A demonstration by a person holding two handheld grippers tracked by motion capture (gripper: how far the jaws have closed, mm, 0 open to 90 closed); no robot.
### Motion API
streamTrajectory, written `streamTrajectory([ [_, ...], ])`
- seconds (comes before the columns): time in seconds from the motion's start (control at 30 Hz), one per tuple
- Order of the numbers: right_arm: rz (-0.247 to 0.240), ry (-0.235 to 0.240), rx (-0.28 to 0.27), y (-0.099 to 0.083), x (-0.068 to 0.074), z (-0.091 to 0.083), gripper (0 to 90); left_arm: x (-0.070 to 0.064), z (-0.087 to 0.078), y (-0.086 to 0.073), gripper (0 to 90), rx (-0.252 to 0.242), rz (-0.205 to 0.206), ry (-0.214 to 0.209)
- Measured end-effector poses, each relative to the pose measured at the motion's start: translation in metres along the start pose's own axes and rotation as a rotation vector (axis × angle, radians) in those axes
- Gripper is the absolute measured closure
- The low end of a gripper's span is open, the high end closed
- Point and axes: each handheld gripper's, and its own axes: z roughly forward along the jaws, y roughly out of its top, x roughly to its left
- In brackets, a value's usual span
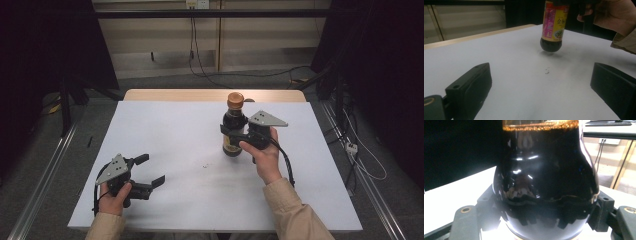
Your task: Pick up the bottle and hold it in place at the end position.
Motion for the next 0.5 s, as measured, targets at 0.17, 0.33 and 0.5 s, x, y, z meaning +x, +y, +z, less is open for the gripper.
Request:
streamTrajectory([
  [0.17,0.011,0.018,-0.004,-0.003,0.005,0.011,27.1,0.0,0.0,-0.001,3.5,-0.002,-0.006,0.0],
  [0.33,0.002,0.025,0.016,-0.005,0.006,0.022,27.0,0.0,0.0,-0.001,3.5,-0.001,-0.005,-0.002],
  [0.5,0.008,0.019,0.021,-0.005,0.008,0.029,26.9,0.001,0.0,-0.001,3.5,0.0,-0.004,-0.001],
])
